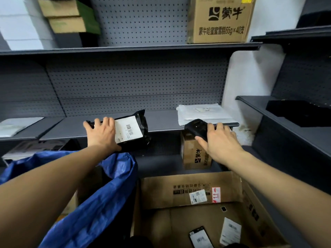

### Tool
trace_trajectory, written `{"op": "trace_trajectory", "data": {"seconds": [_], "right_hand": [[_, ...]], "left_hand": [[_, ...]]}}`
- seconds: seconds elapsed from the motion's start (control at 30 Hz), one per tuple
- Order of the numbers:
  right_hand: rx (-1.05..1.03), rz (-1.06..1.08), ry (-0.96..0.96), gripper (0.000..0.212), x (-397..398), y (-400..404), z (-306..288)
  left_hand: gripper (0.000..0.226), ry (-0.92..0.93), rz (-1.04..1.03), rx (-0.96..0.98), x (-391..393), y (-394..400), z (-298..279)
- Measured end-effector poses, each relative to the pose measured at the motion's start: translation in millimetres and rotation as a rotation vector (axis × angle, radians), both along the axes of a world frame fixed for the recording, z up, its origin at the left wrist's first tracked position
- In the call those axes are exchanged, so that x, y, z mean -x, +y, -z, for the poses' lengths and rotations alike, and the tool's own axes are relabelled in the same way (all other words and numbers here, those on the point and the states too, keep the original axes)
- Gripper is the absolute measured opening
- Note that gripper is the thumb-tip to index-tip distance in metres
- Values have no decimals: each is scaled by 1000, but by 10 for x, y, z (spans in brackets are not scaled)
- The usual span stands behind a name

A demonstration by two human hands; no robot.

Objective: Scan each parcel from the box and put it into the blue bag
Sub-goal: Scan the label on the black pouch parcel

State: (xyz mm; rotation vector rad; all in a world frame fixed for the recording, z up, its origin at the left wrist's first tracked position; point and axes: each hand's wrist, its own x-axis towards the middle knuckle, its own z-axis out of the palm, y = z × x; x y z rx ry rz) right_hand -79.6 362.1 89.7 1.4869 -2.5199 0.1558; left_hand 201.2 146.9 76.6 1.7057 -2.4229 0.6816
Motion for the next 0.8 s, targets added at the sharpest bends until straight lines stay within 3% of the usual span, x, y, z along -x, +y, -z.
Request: {"op": "trace_trajectory", "data": {"seconds": [0.4,0.8], "right_hand": [[14,-201,-18,64,-1040,-817,-122],[26,-361,-39,67,-1912,-1336,21]], "left_hand": [[110,38,-138,-35,-1518,-88,-27],[104,-93,-120,-103,-2667,-34,445]]}}
